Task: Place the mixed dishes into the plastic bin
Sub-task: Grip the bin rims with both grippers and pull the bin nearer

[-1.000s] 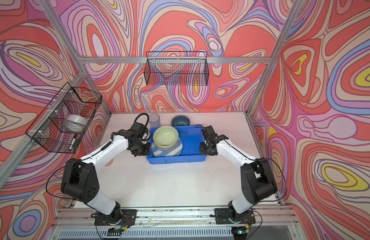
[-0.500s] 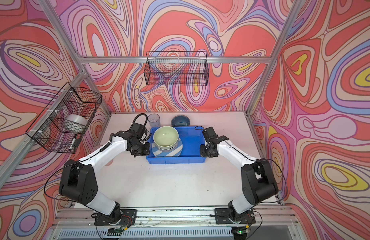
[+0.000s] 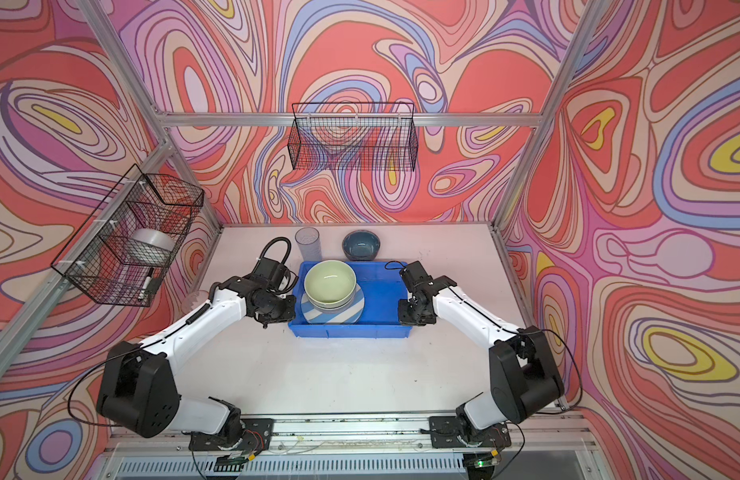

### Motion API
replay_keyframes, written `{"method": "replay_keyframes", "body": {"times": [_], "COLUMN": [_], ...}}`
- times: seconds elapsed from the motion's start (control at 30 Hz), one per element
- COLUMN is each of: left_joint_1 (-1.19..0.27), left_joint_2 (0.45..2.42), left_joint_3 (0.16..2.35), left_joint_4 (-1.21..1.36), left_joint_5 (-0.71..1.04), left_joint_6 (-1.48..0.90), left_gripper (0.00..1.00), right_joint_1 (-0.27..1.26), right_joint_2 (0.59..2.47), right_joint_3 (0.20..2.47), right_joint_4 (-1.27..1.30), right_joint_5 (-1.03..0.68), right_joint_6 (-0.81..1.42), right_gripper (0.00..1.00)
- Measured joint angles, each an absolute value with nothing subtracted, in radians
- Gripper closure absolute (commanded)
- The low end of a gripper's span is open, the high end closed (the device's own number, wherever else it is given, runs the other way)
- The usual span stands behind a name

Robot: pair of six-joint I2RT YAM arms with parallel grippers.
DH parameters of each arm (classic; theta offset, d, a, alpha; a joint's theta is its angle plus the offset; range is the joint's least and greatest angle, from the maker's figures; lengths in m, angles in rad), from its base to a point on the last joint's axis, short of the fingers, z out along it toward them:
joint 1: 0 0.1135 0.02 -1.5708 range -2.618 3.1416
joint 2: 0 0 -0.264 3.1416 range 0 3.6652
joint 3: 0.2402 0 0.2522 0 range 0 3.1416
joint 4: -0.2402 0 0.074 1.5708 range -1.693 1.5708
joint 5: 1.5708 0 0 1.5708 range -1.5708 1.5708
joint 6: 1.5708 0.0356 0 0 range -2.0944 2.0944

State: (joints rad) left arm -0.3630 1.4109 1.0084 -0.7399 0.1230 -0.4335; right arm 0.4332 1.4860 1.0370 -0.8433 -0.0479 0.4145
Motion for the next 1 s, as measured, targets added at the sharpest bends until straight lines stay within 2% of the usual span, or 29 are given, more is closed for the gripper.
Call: {"method": "replay_keyframes", "body": {"times": [0.27, 0.7, 1.0], "left_joint_1": [-0.429, -0.491, -0.495], "left_joint_2": [1.245, 1.163, 1.151], "left_joint_3": [0.878, 0.819, 0.813], "left_joint_4": [-0.767, -0.788, -0.793], "left_joint_5": [0.122, 0.134, 0.147], "left_joint_6": [-0.533, -0.629, -0.644], "left_gripper": [0.98, 0.97, 0.80], "right_joint_1": [0.461, 0.462, 0.464], "right_joint_2": [1.383, 1.282, 1.270], "right_joint_3": [0.958, 0.877, 0.876], "right_joint_4": [-0.896, -0.939, -0.990], "right_joint_5": [-0.074, -0.114, -0.141], "right_joint_6": [0.435, 0.464, 0.482], "right_gripper": [0.88, 0.84, 0.72]}}
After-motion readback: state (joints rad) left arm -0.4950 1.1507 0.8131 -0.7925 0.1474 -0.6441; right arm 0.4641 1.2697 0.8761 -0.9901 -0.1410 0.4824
